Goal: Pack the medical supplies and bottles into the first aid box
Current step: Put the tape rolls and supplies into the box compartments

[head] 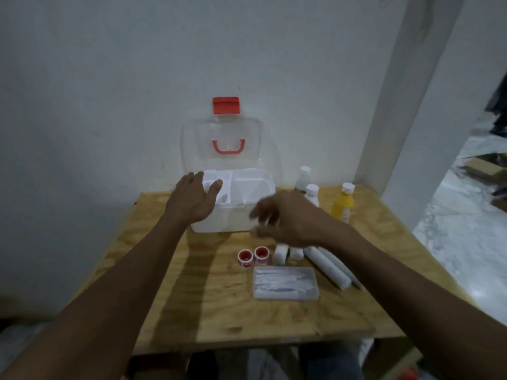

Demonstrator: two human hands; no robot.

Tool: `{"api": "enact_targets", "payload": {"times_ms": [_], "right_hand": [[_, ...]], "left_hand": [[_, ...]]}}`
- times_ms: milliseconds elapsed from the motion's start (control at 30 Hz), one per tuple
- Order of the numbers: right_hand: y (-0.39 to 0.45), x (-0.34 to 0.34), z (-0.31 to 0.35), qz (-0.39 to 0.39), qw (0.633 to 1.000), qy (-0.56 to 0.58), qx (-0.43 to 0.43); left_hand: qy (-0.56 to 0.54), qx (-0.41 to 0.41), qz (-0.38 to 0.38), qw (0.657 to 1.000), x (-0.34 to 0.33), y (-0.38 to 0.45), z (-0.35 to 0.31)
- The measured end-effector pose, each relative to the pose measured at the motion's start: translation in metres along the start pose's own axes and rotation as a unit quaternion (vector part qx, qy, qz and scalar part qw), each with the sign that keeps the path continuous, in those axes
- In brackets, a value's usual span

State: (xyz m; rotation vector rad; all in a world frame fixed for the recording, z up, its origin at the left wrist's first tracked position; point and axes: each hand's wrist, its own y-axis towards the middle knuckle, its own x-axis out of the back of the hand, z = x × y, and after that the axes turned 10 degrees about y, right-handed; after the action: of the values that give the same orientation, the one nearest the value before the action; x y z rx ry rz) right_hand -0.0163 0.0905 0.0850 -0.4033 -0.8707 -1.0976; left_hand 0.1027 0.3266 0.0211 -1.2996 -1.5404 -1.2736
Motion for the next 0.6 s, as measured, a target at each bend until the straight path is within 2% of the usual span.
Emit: {"api": "enact_targets", "payload": {"times_ms": [67,167,400,600], "right_hand": [[-0.02,-0.012,-0.003,0.097,0.995,-0.027,-0.02],[-0.033,-0.026,-0.008,0.147,0.985,-0.084,-0.028],[-0.033,-0.039,-0.012,0.168,0.98,-0.102,-0.036],[-0.034,-0.049,-0.019,0.153,0.982,-0.108,-0.041]], "left_hand": [[-0.005,0.005,0.001,1.0,-0.001,0.001,0.001],[-0.005,0.004,0.0,1.0,-0.002,0.002,0.002],[-0.001,-0.002,-0.002,1.0,-0.001,-0.001,0.0],[-0.002,-0.003,-0.006,1.0,-0.001,-0.002,-0.001]]}}
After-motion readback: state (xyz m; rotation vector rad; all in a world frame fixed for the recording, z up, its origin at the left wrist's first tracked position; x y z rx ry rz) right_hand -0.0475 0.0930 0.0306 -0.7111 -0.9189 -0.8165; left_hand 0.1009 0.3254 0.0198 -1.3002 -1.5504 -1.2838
